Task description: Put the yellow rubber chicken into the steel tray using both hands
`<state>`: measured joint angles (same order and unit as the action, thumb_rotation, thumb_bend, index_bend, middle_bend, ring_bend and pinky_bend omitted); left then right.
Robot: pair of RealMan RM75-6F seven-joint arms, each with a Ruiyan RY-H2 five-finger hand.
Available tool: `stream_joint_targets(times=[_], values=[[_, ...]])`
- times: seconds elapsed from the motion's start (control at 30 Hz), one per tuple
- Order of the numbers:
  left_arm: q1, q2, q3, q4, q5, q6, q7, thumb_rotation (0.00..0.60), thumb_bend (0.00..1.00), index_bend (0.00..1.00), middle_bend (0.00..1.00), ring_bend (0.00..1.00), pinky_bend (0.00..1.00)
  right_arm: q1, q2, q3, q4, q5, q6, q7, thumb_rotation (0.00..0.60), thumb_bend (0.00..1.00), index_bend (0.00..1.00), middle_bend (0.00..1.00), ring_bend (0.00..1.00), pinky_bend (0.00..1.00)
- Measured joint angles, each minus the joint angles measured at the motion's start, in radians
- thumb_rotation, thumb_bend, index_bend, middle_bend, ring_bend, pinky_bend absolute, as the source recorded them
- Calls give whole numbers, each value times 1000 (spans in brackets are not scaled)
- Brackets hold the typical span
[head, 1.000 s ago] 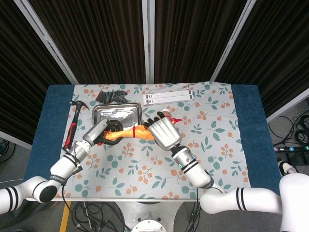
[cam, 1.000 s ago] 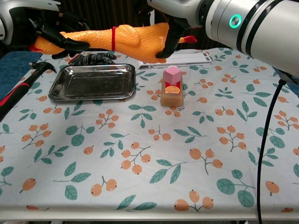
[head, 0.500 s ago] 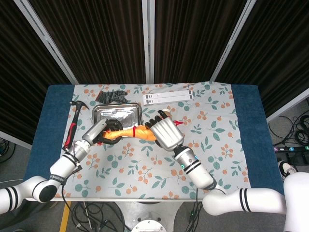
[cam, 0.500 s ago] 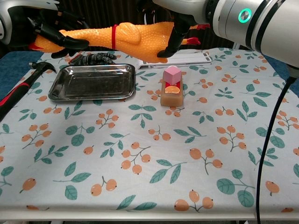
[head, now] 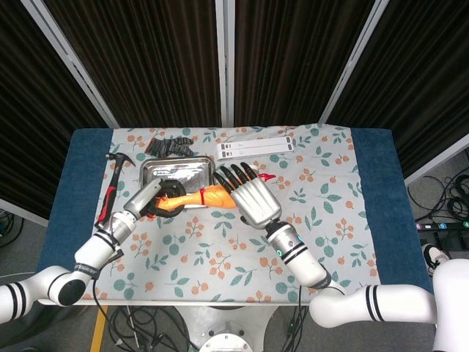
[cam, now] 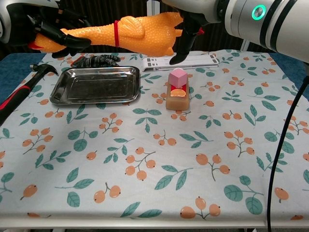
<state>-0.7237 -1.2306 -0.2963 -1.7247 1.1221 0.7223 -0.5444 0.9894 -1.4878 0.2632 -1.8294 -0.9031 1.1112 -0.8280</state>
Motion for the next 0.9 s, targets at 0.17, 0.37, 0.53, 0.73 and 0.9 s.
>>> stream_joint_targets(times=[0.17, 0.37, 0.53, 0.73, 0.9], values=[[-2, 2, 0, -8, -2, 1, 11, 600, 676, 749, 752, 667, 802, 21, -34, 5, 26, 8, 4, -2, 600, 238, 399, 517, 230, 117], [-1, -3, 3, -7, -11, 7, 22, 600, 676, 749, 752, 667, 802, 38, -75, 2, 48, -9, 13, 8, 600, 615, 748, 794, 516, 200], [-1, -5, 0, -4, -16, 9, 22, 600, 676, 749, 752, 667, 802, 47, -79, -17, 39, 10, -1, -8, 600, 748, 903, 897, 630, 249], [-2, -9, 1, 1, -17, 6, 23, 600, 676, 749, 752, 667, 802, 53, -82, -34, 31, 23, -6, -16, 600, 826, 963, 933, 669, 272], [5, -11, 4, 1, -14, 11, 20, 600, 676, 749, 752, 667, 802, 44, -82, -22, 33, 7, 8, 28, 600, 531, 768, 805, 570, 246]])
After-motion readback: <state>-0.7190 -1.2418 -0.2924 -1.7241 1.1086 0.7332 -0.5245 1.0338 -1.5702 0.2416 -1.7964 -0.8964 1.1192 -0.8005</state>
